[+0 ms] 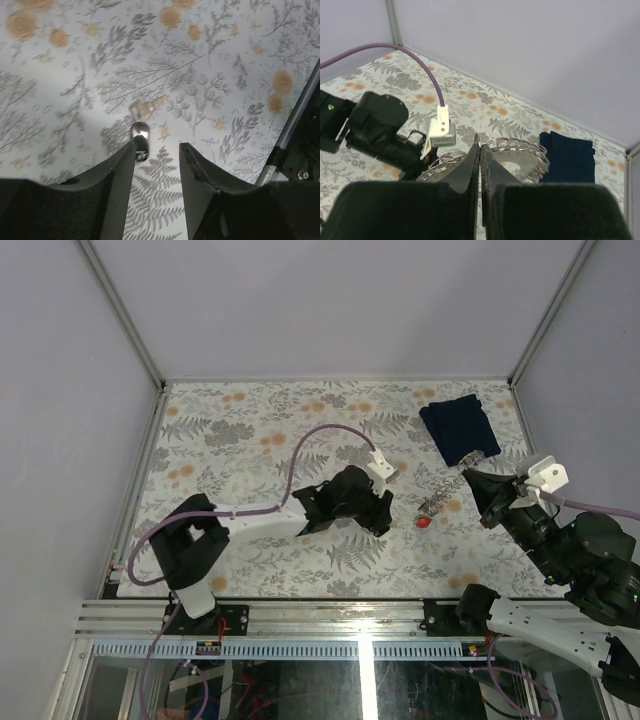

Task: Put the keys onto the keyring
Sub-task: Pick up the key from the center of the board.

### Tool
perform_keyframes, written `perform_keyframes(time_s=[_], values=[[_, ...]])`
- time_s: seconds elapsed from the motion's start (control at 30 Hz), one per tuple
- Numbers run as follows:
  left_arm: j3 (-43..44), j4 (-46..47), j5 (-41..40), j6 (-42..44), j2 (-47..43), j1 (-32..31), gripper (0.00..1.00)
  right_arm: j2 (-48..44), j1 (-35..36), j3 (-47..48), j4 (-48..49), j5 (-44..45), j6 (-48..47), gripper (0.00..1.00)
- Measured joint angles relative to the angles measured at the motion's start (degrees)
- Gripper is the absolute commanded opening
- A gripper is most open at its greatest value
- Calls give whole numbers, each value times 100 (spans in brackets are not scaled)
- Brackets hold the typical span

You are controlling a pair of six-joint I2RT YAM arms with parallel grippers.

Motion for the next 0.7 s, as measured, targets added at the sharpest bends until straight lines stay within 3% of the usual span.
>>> perform_keyframes(time_s=[0.4, 0.7], values=[[1456, -647, -461, 98, 1325, -328, 40, -35, 0, 7, -63, 553, 81, 0], [1679, -1071, -883, 103, 1731, -328, 39, -22, 0, -11, -59, 544, 81, 0]])
